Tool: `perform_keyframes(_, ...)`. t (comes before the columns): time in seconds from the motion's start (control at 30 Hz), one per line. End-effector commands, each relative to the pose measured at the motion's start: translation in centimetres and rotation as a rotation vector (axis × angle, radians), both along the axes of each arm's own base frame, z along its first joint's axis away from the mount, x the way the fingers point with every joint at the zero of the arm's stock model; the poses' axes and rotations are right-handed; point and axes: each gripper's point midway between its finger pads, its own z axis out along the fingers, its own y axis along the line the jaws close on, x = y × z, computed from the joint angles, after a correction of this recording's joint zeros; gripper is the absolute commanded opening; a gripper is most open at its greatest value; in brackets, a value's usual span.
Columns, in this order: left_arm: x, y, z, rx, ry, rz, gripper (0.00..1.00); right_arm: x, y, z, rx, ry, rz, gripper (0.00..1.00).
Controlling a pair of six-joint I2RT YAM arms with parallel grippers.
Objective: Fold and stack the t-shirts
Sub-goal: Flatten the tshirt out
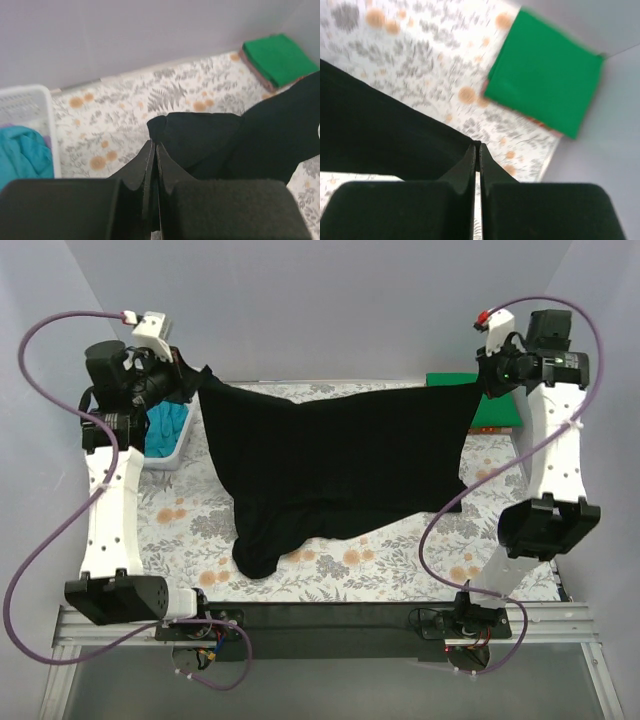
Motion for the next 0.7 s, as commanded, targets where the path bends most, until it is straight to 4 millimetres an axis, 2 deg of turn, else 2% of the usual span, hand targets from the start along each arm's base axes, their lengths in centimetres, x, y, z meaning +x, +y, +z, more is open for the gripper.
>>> perform_keyframes(0.0,-3.9,1.0,12.1,-0.023,-0.33,0.097,0.0,-3.0,-0.8,12.9,-0.031,-0.369,-0.052,0.01)
perform_keyframes(0.03,-5.5,1.4,14.5,-0.02,-0.399,0.135,0.0,-3.8,-0.9,14.8,-0.037,-0.428,-0.063,0.01)
perform_keyframes(0.07,-6.6,1.6,16.5,-0.021,-0.462,0.155,0.0,-5.9,-1.0,17.9,-0.051,-0.519,-0.088,0.01)
perform_keyframes(0.13,-9.6,2.3,20.7,-0.021,-0.594,0.214,0.0,-7.7,-1.3,21.5,-0.067,-0.653,-0.119,0.01)
perform_keyframes(0.17,-12.0,2.4,23.3,-0.02,-0.687,0.228,0.0,-10.4,-1.5,24.2,-0.083,-0.743,-0.151,0.01)
perform_keyframes(0.23,-15.2,2.7,26.6,-0.027,-0.802,0.265,0.0,-12.1,-1.7,27.0,-0.089,-0.869,-0.189,0.01)
perform_keyframes(0.27,-16.7,2.6,27.8,-0.027,-0.846,0.267,0.0,-15.0,-1.9,29.2,-0.099,-0.957,-0.223,0.01)
perform_keyframes(0.33,-20.5,2.5,30.7,-0.031,-0.952,0.279,0.0,-17.5,-2.0,32.2,-0.091,-1.08,-0.258,0.01)
perform_keyframes(0.37,-21.9,2.4,31.6,-0.031,-0.992,0.28,0.0,-20.1,-2.3,34.0,-0.09,-1.151,-0.297,0.01)
perform_keyframes(0.4,-23.7,2.2,32.4,-0.03,-1.034,0.28,0.0,-21.6,-2.3,35.7,-0.083,-1.222,-0.312,0.01)
perform_keyframes(0.5,-27.5,2.5,34.6,-0.026,-1.146,0.313,0.0,-26.6,-2.1,39.3,-0.067,-1.382,-0.343,0.01)
perform_keyframes(0.57,-30.9,2.5,36.2,-0.019,-1.23,0.333,0.0,-29.6,-1.9,41.1,-0.062,-1.46,-0.353,0.01)
perform_keyframes(0.6,-32.0,2.5,36.7,-0.02,-1.258,0.343,0.0,-30.6,-1.8,41.9,-0.06,-1.492,-0.357,0.01)
perform_keyframes(0.67,-32.6,2.9,37.4,-0.015,-1.269,0.367,0.0,-32.4,-1.7,43.1,-0.07,-1.545,-0.366,0.01)
